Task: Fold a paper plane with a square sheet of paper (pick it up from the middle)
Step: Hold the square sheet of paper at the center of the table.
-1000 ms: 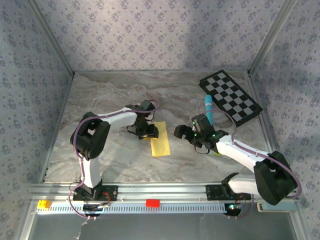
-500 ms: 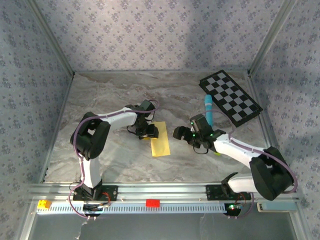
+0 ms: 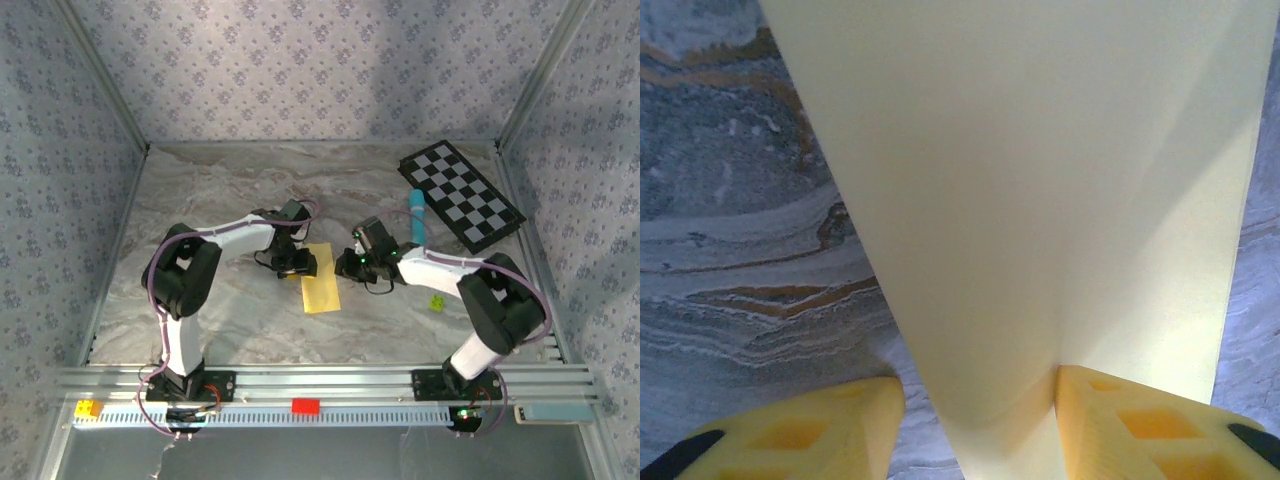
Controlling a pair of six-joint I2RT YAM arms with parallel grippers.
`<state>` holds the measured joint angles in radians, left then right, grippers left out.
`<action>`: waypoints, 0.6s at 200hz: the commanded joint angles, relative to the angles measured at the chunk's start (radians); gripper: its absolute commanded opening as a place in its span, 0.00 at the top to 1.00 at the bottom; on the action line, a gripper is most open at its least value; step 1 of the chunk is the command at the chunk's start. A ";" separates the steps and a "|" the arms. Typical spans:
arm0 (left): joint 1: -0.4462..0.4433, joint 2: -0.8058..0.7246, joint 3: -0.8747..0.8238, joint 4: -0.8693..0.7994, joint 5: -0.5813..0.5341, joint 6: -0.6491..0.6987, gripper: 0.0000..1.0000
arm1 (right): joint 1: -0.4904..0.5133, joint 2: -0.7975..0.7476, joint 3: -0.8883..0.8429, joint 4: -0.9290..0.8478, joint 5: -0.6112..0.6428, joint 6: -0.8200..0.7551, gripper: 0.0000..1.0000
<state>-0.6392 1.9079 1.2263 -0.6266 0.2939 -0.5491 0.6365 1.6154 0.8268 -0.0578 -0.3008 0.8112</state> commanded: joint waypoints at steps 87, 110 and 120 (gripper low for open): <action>-0.019 0.092 -0.030 0.012 -0.044 0.020 0.53 | 0.025 0.205 0.173 -0.057 -0.070 -0.048 0.95; -0.019 0.095 -0.028 0.014 -0.045 0.018 0.53 | 0.028 0.240 0.185 -0.098 -0.052 -0.053 0.95; -0.019 0.094 -0.028 0.014 -0.043 0.018 0.53 | 0.028 0.251 0.184 -0.120 -0.039 -0.062 0.95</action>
<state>-0.6418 1.9133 1.2320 -0.6319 0.2867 -0.5491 0.6567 1.8263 0.9871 -0.0971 -0.3489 0.7815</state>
